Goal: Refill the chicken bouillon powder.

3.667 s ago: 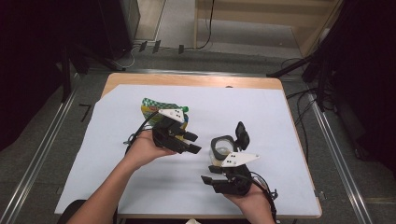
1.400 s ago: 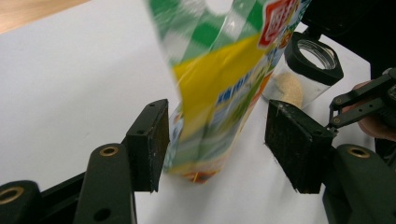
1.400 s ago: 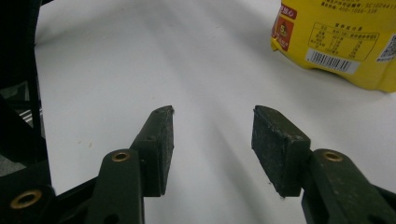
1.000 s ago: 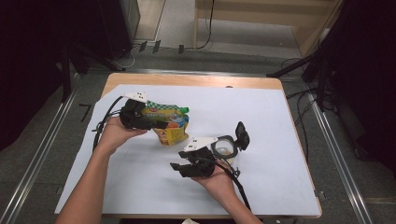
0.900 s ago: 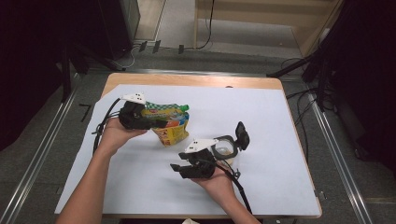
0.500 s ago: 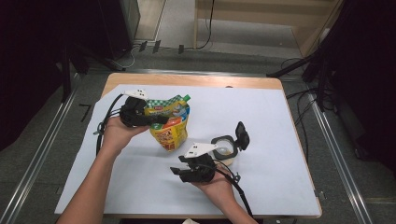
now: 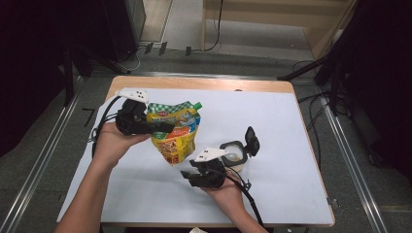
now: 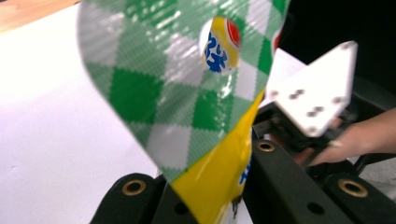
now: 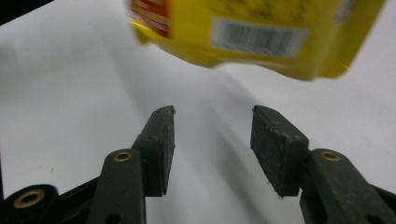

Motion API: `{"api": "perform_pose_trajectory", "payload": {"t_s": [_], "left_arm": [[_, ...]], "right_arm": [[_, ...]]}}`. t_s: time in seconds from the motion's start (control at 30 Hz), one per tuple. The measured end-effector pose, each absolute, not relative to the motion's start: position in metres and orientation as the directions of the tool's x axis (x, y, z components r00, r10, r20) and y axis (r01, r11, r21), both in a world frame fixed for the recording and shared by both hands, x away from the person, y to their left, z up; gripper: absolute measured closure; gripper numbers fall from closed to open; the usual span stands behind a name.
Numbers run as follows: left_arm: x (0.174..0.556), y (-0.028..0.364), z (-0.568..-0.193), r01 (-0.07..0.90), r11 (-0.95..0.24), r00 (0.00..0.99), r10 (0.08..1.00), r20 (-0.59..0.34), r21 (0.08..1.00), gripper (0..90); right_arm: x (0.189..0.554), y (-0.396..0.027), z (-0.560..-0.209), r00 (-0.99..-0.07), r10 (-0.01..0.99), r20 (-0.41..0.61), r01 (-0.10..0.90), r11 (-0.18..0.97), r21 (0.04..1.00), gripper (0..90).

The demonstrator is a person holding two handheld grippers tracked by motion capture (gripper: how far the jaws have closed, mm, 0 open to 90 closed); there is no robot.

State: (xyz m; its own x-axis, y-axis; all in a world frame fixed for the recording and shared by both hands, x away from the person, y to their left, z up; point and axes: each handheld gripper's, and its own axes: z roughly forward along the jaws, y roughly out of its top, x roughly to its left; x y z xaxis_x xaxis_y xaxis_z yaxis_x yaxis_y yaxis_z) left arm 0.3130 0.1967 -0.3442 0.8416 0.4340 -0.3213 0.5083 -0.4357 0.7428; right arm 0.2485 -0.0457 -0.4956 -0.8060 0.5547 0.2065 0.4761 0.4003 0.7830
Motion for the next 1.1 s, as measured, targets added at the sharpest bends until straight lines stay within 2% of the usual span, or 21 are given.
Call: {"api": "perform_pose_trajectory", "payload": {"t_s": [0.23,0.37,0.5,0.67,0.7,0.77,1.0,1.1], "left_arm": [[0.300,0.194,-0.329,0.494,-0.452,0.859,0.387,-0.336,0.743,90.0],[0.294,0.192,-0.326,0.498,-0.461,0.862,0.359,-0.359,0.735,90.0],[0.293,0.189,-0.324,0.511,-0.456,0.858,0.324,-0.399,0.729,90.0],[0.298,0.184,-0.335,0.542,-0.470,0.838,0.361,-0.409,0.696,90.0],[0.299,0.183,-0.336,0.549,-0.468,0.834,0.358,-0.420,0.692,90.0],[0.300,0.180,-0.339,0.554,-0.452,0.831,0.350,-0.432,0.700,90.0],[0.297,0.166,-0.341,0.563,-0.437,0.820,0.401,-0.408,0.702,82.5],[0.298,0.157,-0.346,0.573,-0.456,0.812,0.426,-0.399,0.681,76.0]], "right_arm": [[0.252,-0.046,-0.496,-0.773,0.600,0.208,0.492,0.358,0.793,52.3],[0.253,-0.046,-0.496,-0.760,0.616,0.207,0.491,0.336,0.804,59.2],[0.253,-0.045,-0.497,-0.753,0.626,0.205,0.487,0.320,0.812,61.4],[0.242,-0.042,-0.493,-0.796,0.589,0.143,0.390,0.318,0.864,64.1],[0.238,-0.038,-0.491,-0.802,0.594,0.070,0.345,0.363,0.866,60.1],[0.233,-0.036,-0.490,-0.813,0.582,0.022,0.300,0.385,0.873,60.1],[0.227,-0.034,-0.485,-0.833,0.552,0.035,0.288,0.378,0.880,60.1],[0.226,-0.035,-0.483,-0.836,0.544,0.072,0.316,0.370,0.874,59.8]]}}
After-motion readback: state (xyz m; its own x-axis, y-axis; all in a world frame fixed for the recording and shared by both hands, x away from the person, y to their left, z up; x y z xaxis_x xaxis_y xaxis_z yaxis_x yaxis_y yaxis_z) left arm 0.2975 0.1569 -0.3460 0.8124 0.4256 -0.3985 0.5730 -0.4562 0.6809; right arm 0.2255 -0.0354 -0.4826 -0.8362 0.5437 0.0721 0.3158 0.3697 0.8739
